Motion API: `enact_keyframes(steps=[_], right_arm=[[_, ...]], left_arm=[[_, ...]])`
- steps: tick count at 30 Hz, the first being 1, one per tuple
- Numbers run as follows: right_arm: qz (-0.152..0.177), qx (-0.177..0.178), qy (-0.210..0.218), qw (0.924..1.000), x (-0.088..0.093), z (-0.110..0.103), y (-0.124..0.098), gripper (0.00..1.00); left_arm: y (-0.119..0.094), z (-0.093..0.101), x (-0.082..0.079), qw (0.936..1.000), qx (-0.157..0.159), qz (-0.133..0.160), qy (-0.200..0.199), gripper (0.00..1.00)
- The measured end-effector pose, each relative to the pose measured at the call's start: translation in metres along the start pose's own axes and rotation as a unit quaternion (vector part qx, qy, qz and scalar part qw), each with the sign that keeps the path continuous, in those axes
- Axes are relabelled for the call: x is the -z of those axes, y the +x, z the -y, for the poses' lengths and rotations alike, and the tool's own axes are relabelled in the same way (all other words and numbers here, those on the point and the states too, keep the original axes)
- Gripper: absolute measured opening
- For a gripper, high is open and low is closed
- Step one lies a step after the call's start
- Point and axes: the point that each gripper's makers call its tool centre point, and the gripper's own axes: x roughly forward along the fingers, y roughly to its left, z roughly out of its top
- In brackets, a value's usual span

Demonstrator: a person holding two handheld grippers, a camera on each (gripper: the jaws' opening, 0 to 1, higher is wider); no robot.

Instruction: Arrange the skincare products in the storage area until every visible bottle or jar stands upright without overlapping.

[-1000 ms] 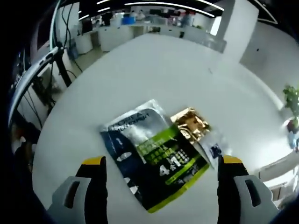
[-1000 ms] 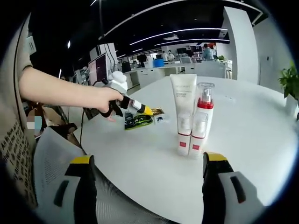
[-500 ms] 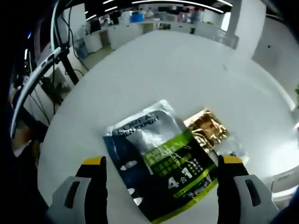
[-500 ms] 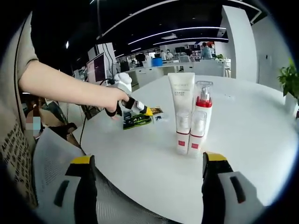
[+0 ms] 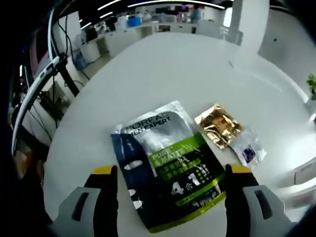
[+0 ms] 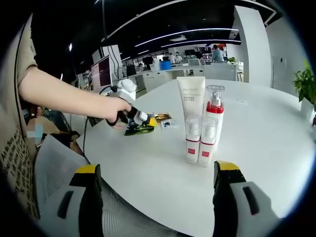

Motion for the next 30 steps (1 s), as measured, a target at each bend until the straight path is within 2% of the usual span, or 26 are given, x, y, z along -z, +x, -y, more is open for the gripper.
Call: enact_keyframes(steps=[9, 15, 23, 30], right_arm=[[-0.002, -0.001, -0.001, 1.0000, 0.0009, -0.0005, 0.0003, 0.94], [-0.003, -0.001, -0.001, 1.0000, 0.0012, -0.0006, 0.0003, 0.93], [-0.003, 0.002, 0.001, 1.0000, 0.0012, 0.0006, 0.0002, 0.93], [-0.004, 0.005, 0.002, 1.0000, 0.0013, 0.0013, 0.0002, 0.93]], left_arm=[[-0.0055, -0.0042, -0.0016, 0.9984, 0.026, 0.038, 0.034, 0.68], [-0.0081, -0.0051, -0.0011, 0.9969, 0.035, 0.053, 0.046, 0.66], [-0.0075, -0.0023, -0.0025, 0.9958, 0.045, 0.053, 0.060, 0.63], [-0.0097, 0.0037, -0.0017, 0.9939, 0.058, 0.055, 0.075, 0.53]])
